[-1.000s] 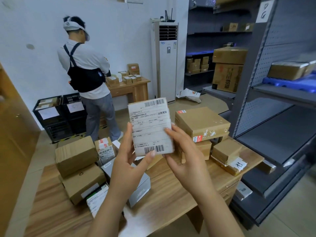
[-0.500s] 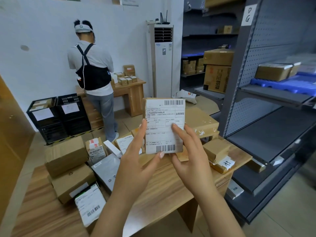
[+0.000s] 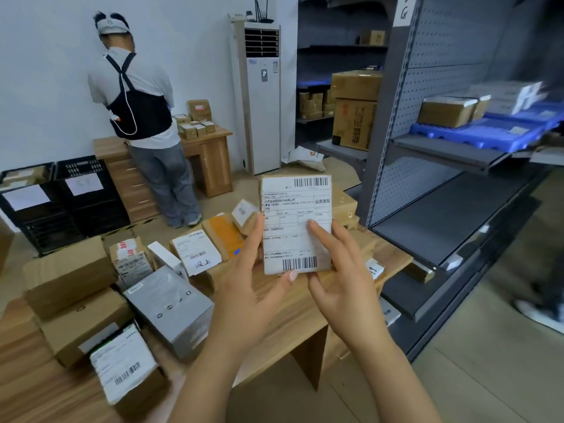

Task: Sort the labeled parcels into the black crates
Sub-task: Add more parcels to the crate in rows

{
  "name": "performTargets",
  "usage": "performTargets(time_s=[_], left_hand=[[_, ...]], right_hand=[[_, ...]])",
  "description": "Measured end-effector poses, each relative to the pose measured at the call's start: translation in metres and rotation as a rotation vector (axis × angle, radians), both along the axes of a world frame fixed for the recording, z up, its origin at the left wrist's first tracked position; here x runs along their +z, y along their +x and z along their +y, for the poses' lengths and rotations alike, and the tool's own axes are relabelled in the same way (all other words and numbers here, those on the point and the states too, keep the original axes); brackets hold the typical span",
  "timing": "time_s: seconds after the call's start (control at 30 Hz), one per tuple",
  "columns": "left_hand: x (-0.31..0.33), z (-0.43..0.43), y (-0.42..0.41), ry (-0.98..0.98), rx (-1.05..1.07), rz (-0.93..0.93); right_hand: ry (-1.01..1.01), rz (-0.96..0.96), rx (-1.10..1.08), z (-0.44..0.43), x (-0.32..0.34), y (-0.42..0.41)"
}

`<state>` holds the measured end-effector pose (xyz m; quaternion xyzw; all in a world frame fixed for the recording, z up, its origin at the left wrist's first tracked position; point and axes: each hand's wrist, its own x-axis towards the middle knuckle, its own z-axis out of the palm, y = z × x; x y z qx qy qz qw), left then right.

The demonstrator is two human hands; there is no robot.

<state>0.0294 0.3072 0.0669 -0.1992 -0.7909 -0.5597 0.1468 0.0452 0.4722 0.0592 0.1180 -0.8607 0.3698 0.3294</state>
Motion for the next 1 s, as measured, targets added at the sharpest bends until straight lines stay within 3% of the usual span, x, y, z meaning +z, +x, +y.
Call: performTargets(time_s=[0.23, 0.57, 0.77, 1.0], left_hand=[[-0.001, 0.020, -0.034, -0.023, -0.224, 0.005], [-0.034, 0.041, -0.053, -0.072, -0.806, -0.168], [-0.053, 0.055, 0.008, -0.169, -1.137, -0.235], [-0.051, 0.066, 0.121, -0.243, -1.502, -0.205]], right_hand=[[-0.052, -0.071, -0.207, 0.010, 0.003, 0.007], [-0.175, -0.207, -0.681, -0.018, -0.033, 0.067], [-0.233, -0.256, -1.046, -0.051, -0.056, 0.154], [-0.303, -0.178, -1.406, -0.102, -0.059, 0.277]])
